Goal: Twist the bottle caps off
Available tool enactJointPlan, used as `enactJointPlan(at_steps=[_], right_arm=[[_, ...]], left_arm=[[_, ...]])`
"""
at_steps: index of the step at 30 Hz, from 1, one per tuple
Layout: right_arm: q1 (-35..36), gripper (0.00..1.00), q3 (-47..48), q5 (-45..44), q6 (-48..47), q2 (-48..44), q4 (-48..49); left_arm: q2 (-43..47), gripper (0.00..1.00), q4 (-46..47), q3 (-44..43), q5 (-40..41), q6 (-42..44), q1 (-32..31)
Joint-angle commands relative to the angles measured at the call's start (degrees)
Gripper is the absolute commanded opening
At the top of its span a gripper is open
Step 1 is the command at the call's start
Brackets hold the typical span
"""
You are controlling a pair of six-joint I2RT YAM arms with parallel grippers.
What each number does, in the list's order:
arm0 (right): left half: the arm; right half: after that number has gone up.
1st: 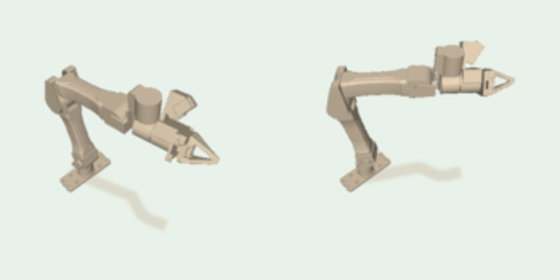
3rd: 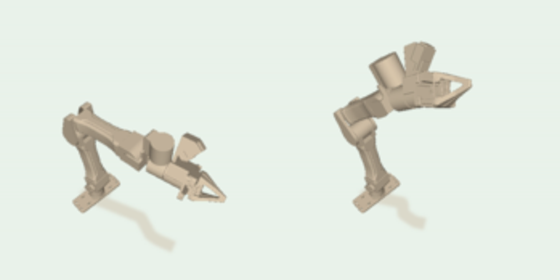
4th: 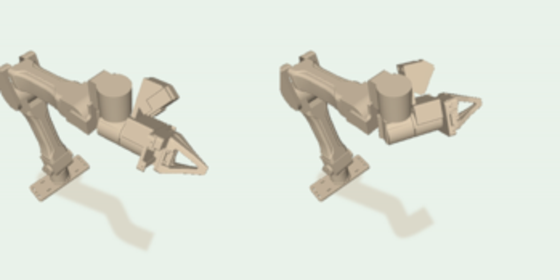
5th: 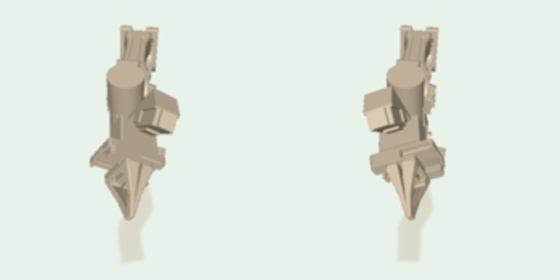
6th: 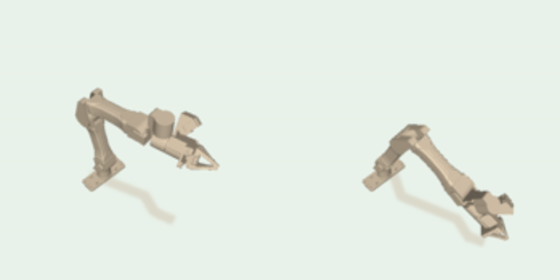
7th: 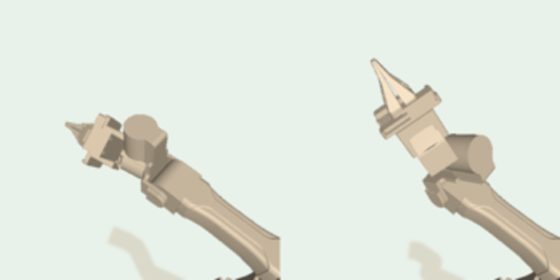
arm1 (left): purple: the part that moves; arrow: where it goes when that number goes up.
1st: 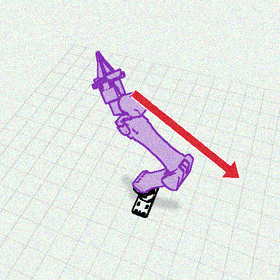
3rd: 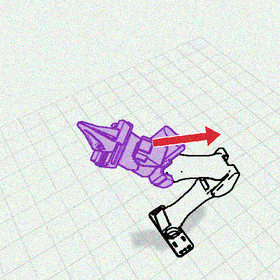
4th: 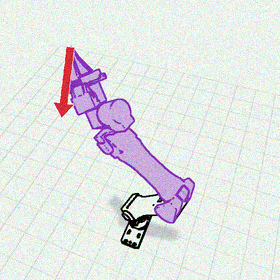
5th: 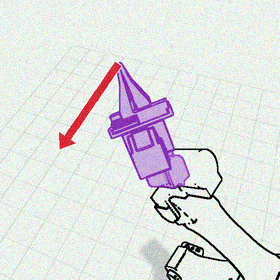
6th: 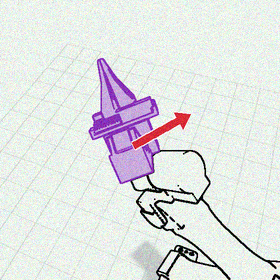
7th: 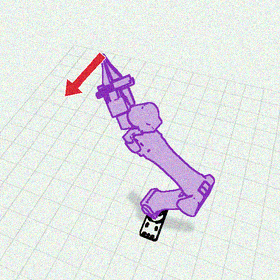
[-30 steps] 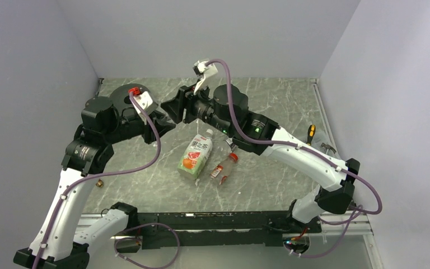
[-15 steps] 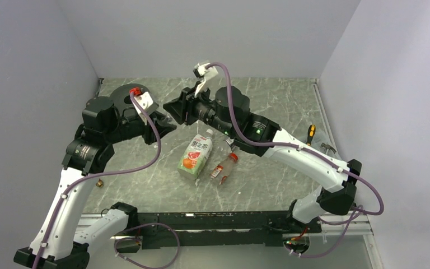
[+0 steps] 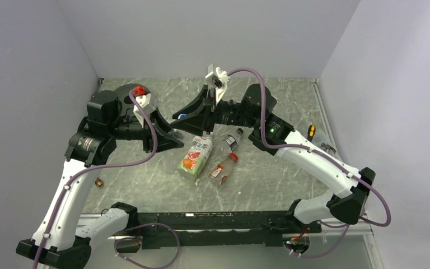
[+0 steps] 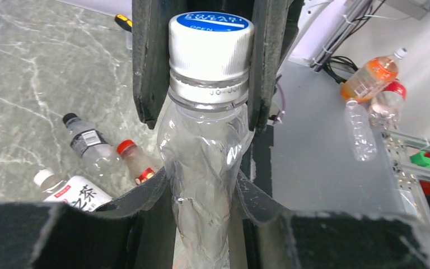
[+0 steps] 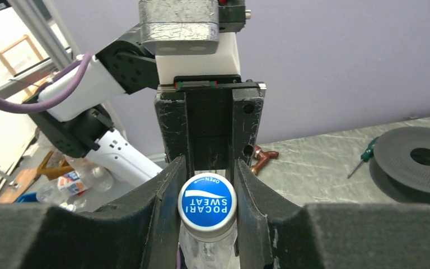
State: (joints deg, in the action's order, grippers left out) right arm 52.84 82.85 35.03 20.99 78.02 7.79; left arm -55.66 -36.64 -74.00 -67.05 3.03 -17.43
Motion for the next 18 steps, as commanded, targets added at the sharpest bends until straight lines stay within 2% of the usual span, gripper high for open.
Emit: enactJointPlan(at_steps=[1,3,4,5,6,8,10,15,18], right_arm=[[0.2,0.15,1.4,4.9,-0.5,-0.1,5.1],[0.2,0.4,1.4,0.7,-2.3,-0.7,2.1],[0.2,0.58,1.3,-2.6,-3.2,-1.2,-0.2],[0.2,0.71,1.2,-6.4,-3.8,-1.8,-1.7],[0.2,0.82,1.0,-11.9,-3.9,-2.4,-3.0],[0.2,0.95,1.1,-18.5,-3.4,-3.4,-5.2],[0.6,0.99,1.6,-22.8,-2.4,-3.9,-6.8],[6.0,1.0,8.6,-39.0,-1.8,-0.7,-16.5],[8.0,0.98,13.6,-43.6,-1.0,2.7,-21.7]], left_arm=[[0.6,0.0,-1.9,-2.4,-5.0,1.0,-0.4],[0.9,0.0,-2.6,-2.3,-2.9,2.5,-0.4],[1.1,0.0,-2.8,-2.2,-1.7,3.2,-0.4],[1.3,0.0,-2.9,-1.9,-0.4,3.8,-0.4],[1.7,0.0,-2.9,-1.7,1.7,4.4,-0.4],[2.2,0.01,-2.5,-1.0,6.3,5.5,-0.4],[2.9,0.01,-2.0,-0.4,10.9,7.3,-0.4],[4.7,0.01,1.2,2.4,22.0,10.3,-0.4],[5.4,0.0,2.2,3.7,27.7,11.9,-0.5]])
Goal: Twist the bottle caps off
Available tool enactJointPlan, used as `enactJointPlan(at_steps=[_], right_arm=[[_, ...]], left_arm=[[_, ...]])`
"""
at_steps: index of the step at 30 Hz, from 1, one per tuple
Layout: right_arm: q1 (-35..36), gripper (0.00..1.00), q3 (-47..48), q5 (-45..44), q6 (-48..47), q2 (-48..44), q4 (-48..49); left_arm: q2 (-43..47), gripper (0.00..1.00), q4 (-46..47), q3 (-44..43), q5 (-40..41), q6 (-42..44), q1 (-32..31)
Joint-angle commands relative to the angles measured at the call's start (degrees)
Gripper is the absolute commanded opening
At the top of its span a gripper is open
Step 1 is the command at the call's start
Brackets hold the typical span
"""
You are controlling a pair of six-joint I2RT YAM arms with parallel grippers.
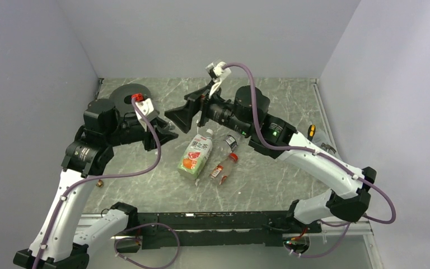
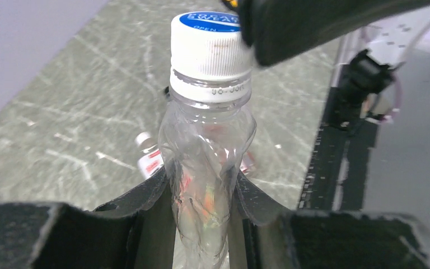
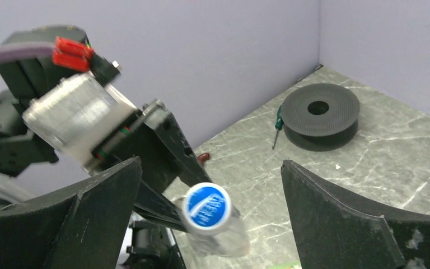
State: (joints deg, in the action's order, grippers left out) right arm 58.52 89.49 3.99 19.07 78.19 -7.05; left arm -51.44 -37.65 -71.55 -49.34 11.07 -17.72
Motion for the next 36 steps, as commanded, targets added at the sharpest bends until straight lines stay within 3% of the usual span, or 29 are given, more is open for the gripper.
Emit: enactJointPlan(at_steps=[1,15,24,28,32,36], right_arm=[[2.6,0.95,8.0,-13.2,1.1,3.2,-7.7],[3.0,0.63,9.8,-14.0,2.8,7.2,-7.5],[3.0,0.28,8.6,-13.0,3.4,6.6,-5.6],[3.0,0.16,6.8,-12.1,2.1,4.9,-4.0],[2.8,0.08,3.3,-8.1,-1.5,1.9,0.5],[1.9,0.06,-1.4,2.5,-5.2,-2.4,6.6]], left_arm=[[1.2,0.0,3.3,1.4,10.9,4.2,-0.1],[1.2,0.0,4.2,2.0,11.6,2.6,-0.1],[1.2,0.0,4.0,2.0,11.4,2.3,-0.1],[1.0,0.0,4.0,1.8,10.5,1.3,-0.1],[0.4,0.0,3.7,0.6,4.7,-1.2,-0.1],[-0.3,0.0,3.6,-1.1,-9.5,-5.8,-0.1]])
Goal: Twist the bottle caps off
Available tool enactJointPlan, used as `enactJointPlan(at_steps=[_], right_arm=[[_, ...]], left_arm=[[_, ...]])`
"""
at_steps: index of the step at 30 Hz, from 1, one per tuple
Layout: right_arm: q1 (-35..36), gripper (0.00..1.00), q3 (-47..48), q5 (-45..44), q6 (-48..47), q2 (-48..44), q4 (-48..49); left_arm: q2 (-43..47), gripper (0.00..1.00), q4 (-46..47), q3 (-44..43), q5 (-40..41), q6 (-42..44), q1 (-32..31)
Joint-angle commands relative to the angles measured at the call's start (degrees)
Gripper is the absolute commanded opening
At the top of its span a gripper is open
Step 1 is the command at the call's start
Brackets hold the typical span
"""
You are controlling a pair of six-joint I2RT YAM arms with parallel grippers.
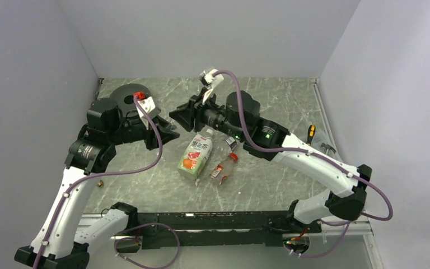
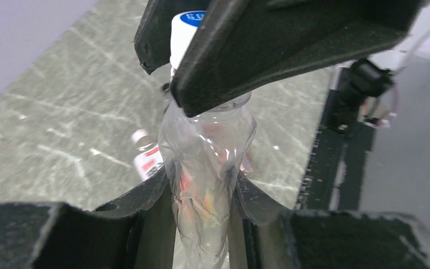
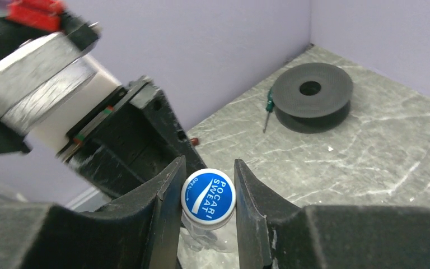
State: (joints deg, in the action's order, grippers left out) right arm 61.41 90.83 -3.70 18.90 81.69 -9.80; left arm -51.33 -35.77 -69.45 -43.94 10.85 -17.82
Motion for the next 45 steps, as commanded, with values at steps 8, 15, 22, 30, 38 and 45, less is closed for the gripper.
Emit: enactJointPlan(at_steps=[8,15,22,30,38,45], right_arm=[[-5.5,0.03,-8.3,36.5,-4.6,-9.0,18.9],[-5.9,0.14,-6.1,34.4,-6.3,-7.4,13.8],[-5.9,0.94,-5.9,20.1,-7.9,-8.1,8.3],[-5.3,1.0,-0.8,9.9,-2.7,-6.6,3.8],[-3.6,0.99,8.5,0.2,5.0,0.8,-6.1],[-2.5,0.79,9.4,-0.1,5.0,2.4,-4.7]], left_arm=[[-2.8,0.0,-2.1,-5.5,-33.9,-8.7,0.0],[-2.9,0.0,-2.5,-6.0,-30.6,-7.1,0.0],[-2.6,0.0,-2.8,-6.2,-20.6,-4.0,0.0],[-0.7,0.0,0.4,-3.9,-7.0,-0.5,0.0],[0.3,0.0,3.2,-1.4,5.1,2.8,0.0],[-0.4,0.0,2.4,-1.5,8.3,2.7,0.0]])
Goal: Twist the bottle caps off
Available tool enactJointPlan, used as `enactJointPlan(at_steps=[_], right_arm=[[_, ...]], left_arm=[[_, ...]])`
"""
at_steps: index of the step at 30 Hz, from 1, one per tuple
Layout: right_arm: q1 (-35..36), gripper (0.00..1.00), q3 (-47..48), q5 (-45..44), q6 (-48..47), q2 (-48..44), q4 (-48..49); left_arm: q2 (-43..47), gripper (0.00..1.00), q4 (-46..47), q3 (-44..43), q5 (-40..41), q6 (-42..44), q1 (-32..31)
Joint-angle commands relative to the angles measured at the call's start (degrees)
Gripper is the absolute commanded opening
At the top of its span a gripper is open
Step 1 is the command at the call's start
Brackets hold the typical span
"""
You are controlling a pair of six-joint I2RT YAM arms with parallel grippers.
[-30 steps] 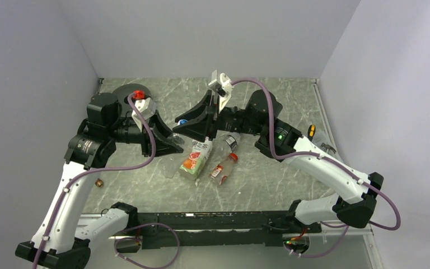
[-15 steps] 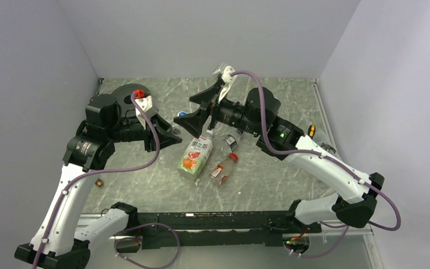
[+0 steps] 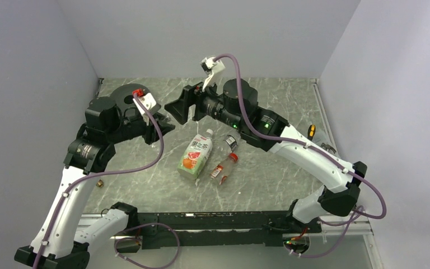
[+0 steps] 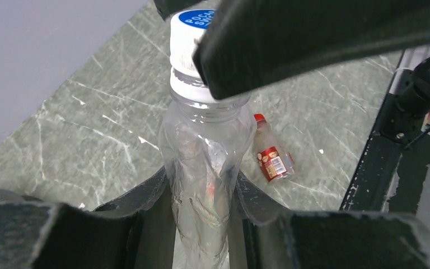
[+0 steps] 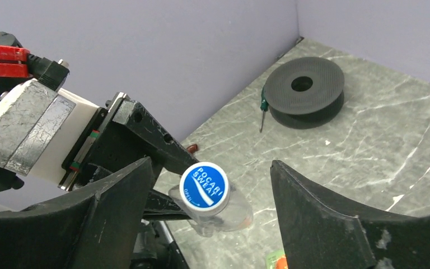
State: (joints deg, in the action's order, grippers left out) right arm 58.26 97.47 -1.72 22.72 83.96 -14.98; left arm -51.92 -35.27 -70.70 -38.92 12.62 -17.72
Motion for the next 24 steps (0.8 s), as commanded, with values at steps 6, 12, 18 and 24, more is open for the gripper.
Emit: enactJointPlan(at_steps=[6,12,18,24], right_arm=[[0.7,0.6,3.0,-1.8,1.7,1.2,0.8],[0.7,0.43,3.1,-1.9,1.8,2.3,0.6],[0.6,0.21,2.8,-1.8,-0.5,1.7,0.6],[-1.1,0.14,-4.6,12.5,-6.8,-5.7,9.8]], left_arm=[[0.2,0.0,2.2,0.0,3.8,0.5,-0.1],[0.2,0.0,2.3,0.1,3.3,0.0,-0.1],[0.4,0.0,1.4,-0.2,0.4,-0.3,-0.1],[0.4,0.0,-0.9,-1.4,-13.7,-1.5,-0.1]])
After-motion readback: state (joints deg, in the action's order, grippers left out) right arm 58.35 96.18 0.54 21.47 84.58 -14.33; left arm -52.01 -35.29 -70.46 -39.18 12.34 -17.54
